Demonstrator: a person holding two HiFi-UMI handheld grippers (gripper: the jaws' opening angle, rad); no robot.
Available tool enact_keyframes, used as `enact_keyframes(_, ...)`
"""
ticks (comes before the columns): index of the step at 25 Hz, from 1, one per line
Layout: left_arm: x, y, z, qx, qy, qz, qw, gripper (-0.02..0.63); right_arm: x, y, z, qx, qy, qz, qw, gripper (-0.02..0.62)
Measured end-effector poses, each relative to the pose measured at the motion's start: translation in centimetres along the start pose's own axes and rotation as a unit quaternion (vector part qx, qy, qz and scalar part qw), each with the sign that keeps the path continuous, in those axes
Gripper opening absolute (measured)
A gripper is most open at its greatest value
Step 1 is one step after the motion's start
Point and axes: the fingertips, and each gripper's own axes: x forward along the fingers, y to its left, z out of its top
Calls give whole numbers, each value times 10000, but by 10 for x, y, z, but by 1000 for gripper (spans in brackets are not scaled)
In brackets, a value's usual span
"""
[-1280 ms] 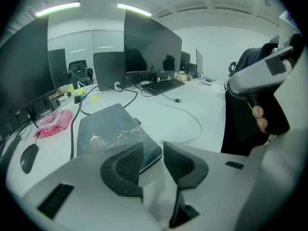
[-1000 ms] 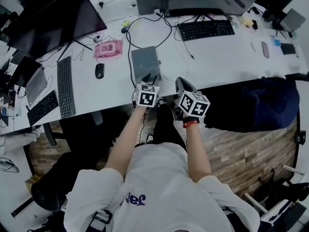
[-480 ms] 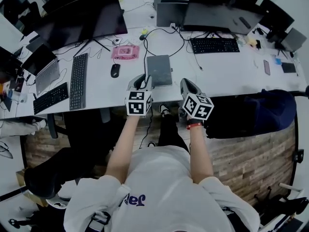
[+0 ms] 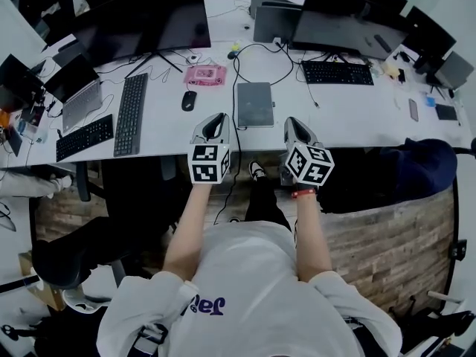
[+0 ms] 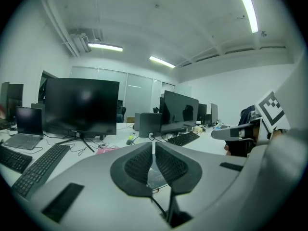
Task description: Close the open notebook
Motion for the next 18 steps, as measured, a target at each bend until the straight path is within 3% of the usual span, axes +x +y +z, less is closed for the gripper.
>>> enact_keyframes(18,-21,-1,27,157,-502,-173,9985,18,-21,18,13,-396,-375,-146,9984,14)
